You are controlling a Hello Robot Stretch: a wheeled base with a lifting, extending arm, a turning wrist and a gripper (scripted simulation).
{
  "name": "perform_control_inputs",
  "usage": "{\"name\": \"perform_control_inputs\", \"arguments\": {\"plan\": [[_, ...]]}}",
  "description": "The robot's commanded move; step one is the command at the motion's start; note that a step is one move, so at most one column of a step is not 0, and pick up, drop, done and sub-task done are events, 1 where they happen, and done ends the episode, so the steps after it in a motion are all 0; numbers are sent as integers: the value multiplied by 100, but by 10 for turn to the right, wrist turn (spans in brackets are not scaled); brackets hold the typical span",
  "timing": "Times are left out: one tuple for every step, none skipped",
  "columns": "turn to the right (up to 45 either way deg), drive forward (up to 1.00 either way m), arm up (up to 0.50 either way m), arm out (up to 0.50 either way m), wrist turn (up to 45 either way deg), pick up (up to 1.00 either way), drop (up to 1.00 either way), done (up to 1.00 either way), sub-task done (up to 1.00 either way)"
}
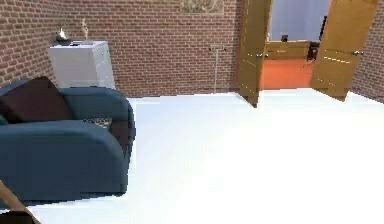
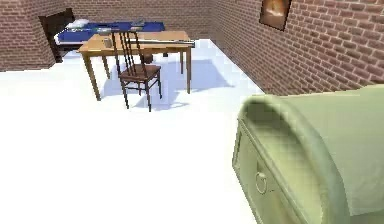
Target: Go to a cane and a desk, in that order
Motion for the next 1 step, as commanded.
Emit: {"name": "perform_control_inputs", "arguments": {"plan": [[0, 100, 0, 0, 0, 0, 0, 0, 0]]}}
